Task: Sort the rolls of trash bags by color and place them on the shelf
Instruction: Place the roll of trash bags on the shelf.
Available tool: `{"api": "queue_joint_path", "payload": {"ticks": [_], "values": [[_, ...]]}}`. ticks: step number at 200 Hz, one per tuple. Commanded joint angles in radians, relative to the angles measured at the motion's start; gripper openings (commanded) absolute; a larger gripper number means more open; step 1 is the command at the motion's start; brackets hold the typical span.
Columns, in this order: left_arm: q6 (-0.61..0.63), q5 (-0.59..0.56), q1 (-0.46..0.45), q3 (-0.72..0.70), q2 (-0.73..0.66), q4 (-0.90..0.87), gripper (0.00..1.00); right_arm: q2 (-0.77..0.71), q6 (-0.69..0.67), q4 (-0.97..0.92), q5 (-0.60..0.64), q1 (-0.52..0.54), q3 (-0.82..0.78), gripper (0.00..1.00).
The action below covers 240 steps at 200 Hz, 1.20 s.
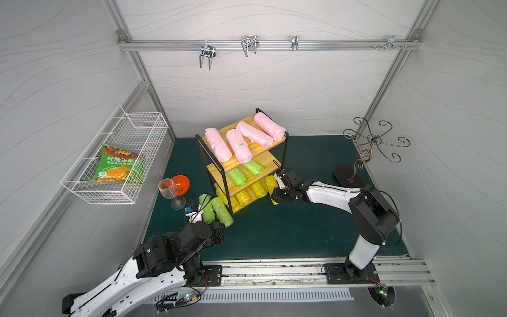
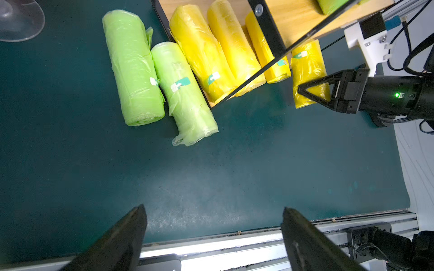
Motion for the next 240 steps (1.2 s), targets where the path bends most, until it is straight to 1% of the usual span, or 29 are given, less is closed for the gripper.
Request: {"api": "queue_joint_path", "payload": {"ticks": [1,35,63,89,114,143,199,215,229,240], "values": [[0.002,-0.015,0.004,0.034,0.008,0.033,0.95,0.034,0.002,0.070,-0.013,-0.001,0.059,0.00],[-0.001,-0.009,0.004,0.026,0.006,0.033,0.95,0.064,0.012,0.078,-0.001,0.003,0.079,0.00],[-0.007,-0.008,0.004,0.018,0.000,0.034,0.95,0.060,0.066,0.187,-0.033,-0.001,0.030,0.00],[-0.011,-0.003,0.004,0.015,0.000,0.036,0.95,0.074,0.154,0.296,-0.129,-0.022,-0.014,0.00],[-0.012,-0.001,0.004,0.014,-0.002,0.031,0.95,0.100,0.188,0.372,-0.245,-0.039,-0.025,0.00],[-0.019,-0.003,0.004,0.008,-0.013,0.028,0.95,0.137,0.152,0.314,-0.318,-0.041,0.028,0.00],[-0.022,0.000,0.004,0.001,-0.012,0.032,0.95,0.175,0.110,0.231,-0.358,-0.069,0.100,0.00],[-0.021,0.000,0.004,0.001,-0.012,0.032,0.95,0.185,0.089,0.186,-0.352,-0.074,0.136,0.02],[-0.022,0.000,0.004,0.000,-0.011,0.034,0.95,0.201,0.068,0.139,-0.353,-0.076,0.180,0.06],[-0.022,0.000,0.004,0.000,-0.010,0.035,0.95,0.219,0.052,0.101,-0.356,-0.078,0.218,0.07]]}}
